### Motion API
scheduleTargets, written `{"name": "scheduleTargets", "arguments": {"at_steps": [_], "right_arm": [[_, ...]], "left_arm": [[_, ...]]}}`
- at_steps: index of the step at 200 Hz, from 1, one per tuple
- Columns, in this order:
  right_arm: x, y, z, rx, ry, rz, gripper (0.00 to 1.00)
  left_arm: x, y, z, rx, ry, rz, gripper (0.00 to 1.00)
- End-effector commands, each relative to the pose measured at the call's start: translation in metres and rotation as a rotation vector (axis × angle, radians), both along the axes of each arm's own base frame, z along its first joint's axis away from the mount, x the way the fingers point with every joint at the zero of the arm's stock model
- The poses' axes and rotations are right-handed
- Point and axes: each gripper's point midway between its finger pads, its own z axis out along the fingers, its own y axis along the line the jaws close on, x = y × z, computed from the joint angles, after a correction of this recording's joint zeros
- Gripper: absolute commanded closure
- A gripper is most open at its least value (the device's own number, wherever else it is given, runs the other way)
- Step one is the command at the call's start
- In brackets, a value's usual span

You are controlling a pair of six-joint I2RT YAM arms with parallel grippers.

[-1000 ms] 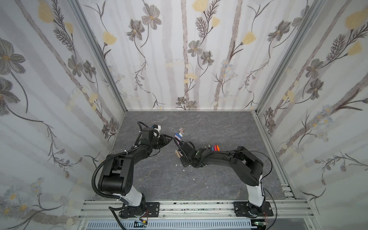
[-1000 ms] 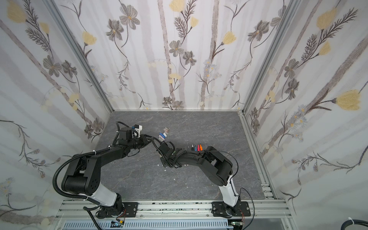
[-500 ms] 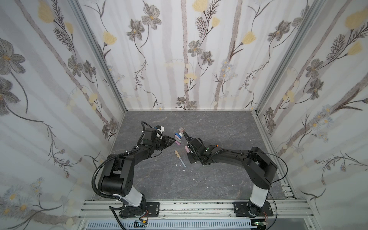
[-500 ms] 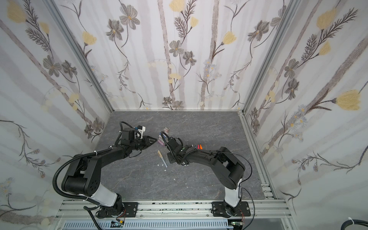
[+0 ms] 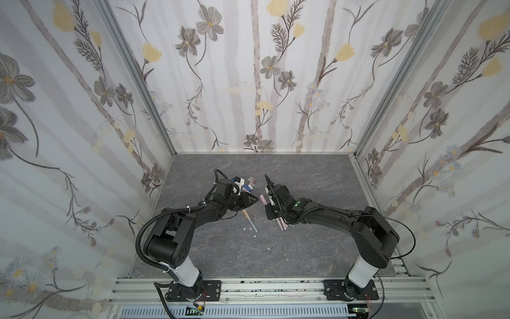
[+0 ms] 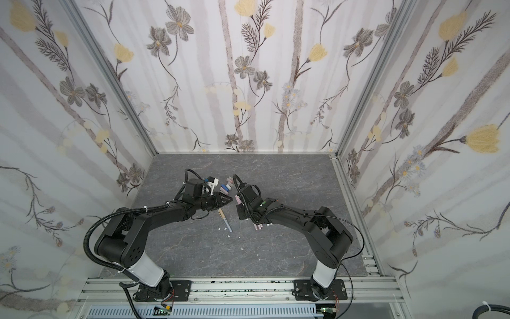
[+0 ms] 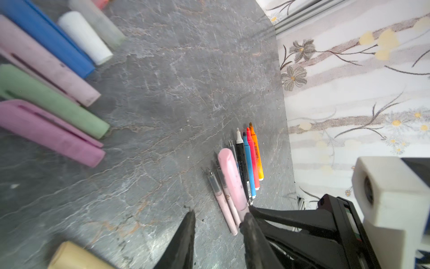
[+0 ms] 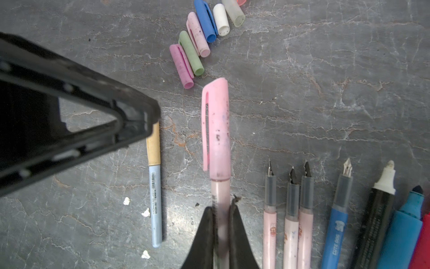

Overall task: Remove pen caps from pens
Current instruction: Pick up the pen from the center of the table, then open the pen cap on the pen.

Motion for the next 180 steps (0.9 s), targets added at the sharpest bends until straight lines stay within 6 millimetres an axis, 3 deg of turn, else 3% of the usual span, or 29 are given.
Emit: {"name": "scheduleTargets", "arguments": {"at_steps": [1, 125, 180], "right_arm": [[0.004, 0.009, 0.009, 0.045, -0.017, 0.005, 0.97], [0.005, 0.017, 0.015, 0.082, -0.022, 0.021, 0.98], [0.008, 0.017, 0.015, 0.084, -0.028, 0.013, 0.98]], "left_arm": [[0.008, -0.008, 0.009, -0.025, -0.032, 0.003, 0.66], [0.017, -0.032, 0.003, -0.032, -0.022, -0.024, 0.65], [0.016, -0.035, 0.006, -0.039, -0.022, -0.036, 0.79]]}}
